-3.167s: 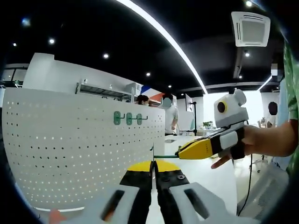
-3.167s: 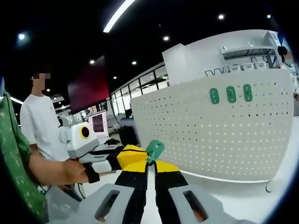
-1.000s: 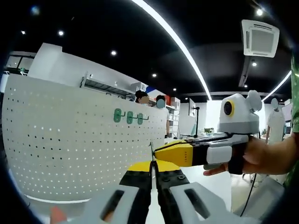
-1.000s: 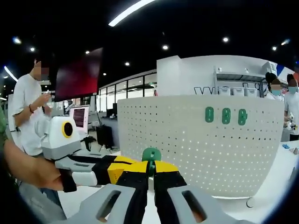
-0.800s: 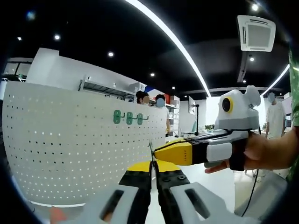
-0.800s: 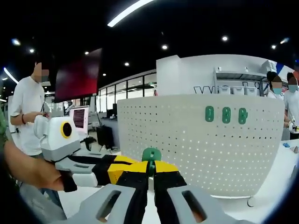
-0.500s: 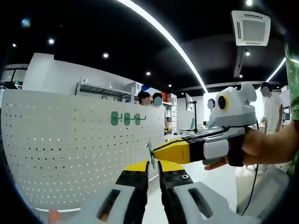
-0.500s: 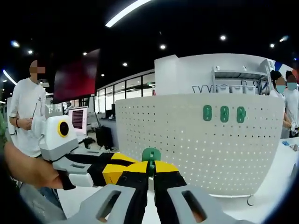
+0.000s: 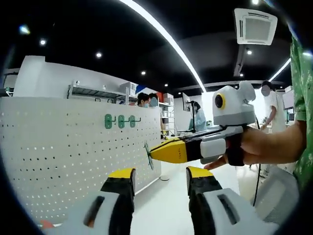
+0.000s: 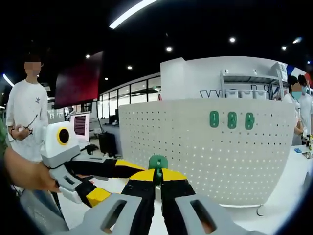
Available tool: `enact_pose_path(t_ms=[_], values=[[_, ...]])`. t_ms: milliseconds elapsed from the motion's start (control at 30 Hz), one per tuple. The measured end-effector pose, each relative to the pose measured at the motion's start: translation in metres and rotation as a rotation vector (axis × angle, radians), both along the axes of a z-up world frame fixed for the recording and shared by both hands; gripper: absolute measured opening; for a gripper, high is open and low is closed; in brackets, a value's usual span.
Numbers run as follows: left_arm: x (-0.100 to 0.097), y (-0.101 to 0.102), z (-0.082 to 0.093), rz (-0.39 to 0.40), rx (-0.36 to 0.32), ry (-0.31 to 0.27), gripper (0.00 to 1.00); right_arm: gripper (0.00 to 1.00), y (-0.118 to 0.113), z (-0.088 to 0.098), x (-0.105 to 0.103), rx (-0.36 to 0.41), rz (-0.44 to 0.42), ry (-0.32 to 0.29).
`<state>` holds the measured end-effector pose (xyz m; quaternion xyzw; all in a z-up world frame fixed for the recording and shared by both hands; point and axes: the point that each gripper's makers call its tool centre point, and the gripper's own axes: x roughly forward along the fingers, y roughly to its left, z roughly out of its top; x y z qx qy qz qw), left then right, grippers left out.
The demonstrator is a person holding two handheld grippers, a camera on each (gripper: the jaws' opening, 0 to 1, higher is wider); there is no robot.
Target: Insert the hook assembly into the mounting plate slot until the hook locks in place.
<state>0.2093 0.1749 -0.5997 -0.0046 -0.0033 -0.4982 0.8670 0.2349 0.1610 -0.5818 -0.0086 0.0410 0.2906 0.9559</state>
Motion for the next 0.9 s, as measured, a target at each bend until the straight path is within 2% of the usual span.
enact_pose_path(t_ms=[167, 233, 267, 300, 433, 467, 900], values=[[-0.009, 0.001, -0.001, -0.044, 0.012, 0.008, 0.61, 0.01, 0.001, -0.001, -0.001, 0.000, 0.001, 0.002], [-0.012, 0.000, -0.002, -0.058, 0.010, 0.040, 0.74, 0.01, 0.001, -0.001, -0.001, 0.000, 0.002, 0.002], [-0.014, 0.000, -0.006, -0.065, 0.016, 0.086, 0.81, 0.01, 0.001, -0.001, -0.001, -0.001, 0.002, 0.003], [-0.014, 0.000, -0.007, -0.065, 0.023, 0.099, 0.87, 0.01, 0.001, -0.001, -0.001, -0.001, 0.002, 0.004], [-0.017, 0.003, -0.015, -0.062, 0.061, 0.153, 1.00, 0.01, 0.000, -0.002, -0.001, -0.002, -0.001, 0.005], [-0.017, 0.005, -0.016, -0.052, 0.072, 0.173, 1.00, 0.01, 0.000, -0.002, -0.001, -0.003, -0.002, 0.006], [-0.015, 0.021, -0.006, 0.019, 0.062, 0.136, 1.00, 0.01, -0.004, -0.006, 0.008, -0.010, -0.042, 0.007]])
